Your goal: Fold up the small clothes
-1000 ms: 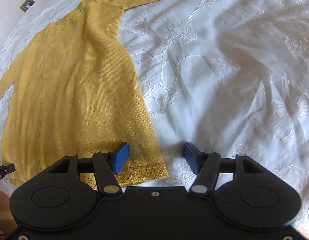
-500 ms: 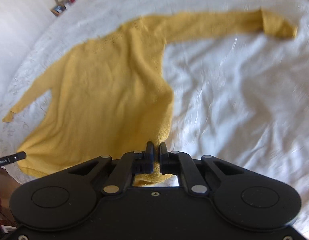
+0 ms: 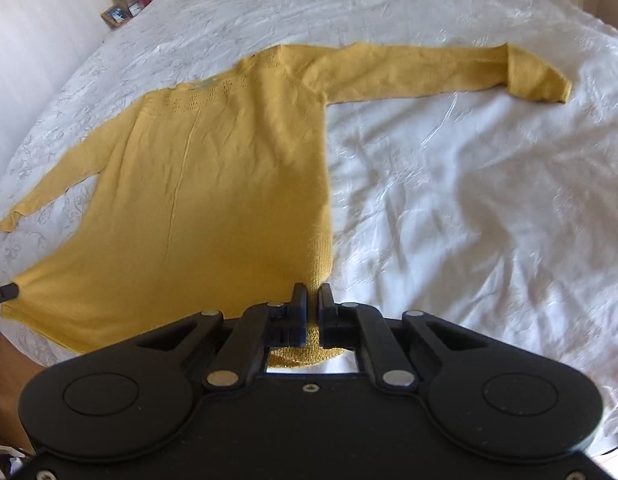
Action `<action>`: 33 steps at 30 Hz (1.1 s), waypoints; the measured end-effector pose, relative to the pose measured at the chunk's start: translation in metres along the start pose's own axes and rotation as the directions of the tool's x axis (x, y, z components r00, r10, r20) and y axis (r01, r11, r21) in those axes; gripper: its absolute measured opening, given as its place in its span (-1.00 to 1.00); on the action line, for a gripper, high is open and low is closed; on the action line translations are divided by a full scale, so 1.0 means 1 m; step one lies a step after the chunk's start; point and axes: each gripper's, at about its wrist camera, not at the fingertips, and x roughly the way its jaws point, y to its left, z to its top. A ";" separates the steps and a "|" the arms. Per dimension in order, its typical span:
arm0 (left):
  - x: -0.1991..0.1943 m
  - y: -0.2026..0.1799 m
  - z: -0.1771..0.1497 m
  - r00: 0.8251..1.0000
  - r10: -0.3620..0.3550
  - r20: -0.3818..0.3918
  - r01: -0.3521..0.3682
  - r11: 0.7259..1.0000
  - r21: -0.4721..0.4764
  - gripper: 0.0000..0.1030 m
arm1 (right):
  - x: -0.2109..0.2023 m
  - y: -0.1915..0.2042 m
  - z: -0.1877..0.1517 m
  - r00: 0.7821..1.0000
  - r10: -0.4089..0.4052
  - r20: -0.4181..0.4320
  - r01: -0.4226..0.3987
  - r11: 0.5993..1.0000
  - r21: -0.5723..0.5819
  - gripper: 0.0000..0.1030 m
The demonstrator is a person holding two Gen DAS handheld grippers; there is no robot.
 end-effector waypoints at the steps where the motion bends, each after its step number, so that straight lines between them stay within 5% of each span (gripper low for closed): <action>1: 0.013 0.002 -0.005 0.999 0.006 -0.053 -0.006 1.000 -0.005 -0.90 | 0.015 -0.004 -0.004 0.999 -0.014 -0.048 0.015 1.000 0.006 -0.79; 4: 0.056 0.016 -0.029 0.972 0.056 -0.228 -0.066 0.997 -0.038 -0.91 | 0.051 -0.014 -0.019 0.985 -0.020 -0.172 0.028 0.999 0.043 -0.78; 8: 0.064 0.035 -0.034 0.953 0.094 -0.289 -0.128 0.987 -0.101 -0.89 | 0.060 -0.014 -0.016 0.973 -0.078 -0.216 0.079 0.997 0.000 -0.60; 9: 0.060 0.038 -0.030 0.952 0.094 -0.290 -0.131 0.985 -0.110 -0.89 | 0.059 -0.014 -0.015 0.972 -0.082 -0.221 0.084 0.996 0.000 -0.58; 12: 0.045 0.038 -0.011 0.969 0.074 -0.237 -0.102 0.989 -0.111 -0.87 | 0.047 -0.015 -0.005 0.977 -0.093 -0.192 0.098 0.995 0.017 0.05; 17: 0.041 0.018 0.043 0.987 -0.093 -0.133 0.076 0.989 -0.128 0.06 | 0.036 -0.006 0.031 0.992 -0.094 -0.087 0.098 0.995 0.034 0.39; 18: 0.045 0.011 0.053 0.986 -0.111 -0.122 0.097 0.988 -0.120 0.11 | 0.036 -0.003 0.040 0.994 -0.087 -0.066 0.090 0.995 0.042 0.50; 27: 0.106 -0.078 0.107 0.989 -0.141 -0.049 0.143 0.989 0.036 0.40 | 0.050 0.016 0.107 0.996 -0.059 0.064 0.059 0.998 0.010 0.74; 33: 0.158 -0.088 0.099 0.983 -0.028 -0.182 0.040 0.997 0.060 0.44 | 0.083 0.035 0.146 0.996 -0.069 0.051 0.074 0.991 -0.112 0.75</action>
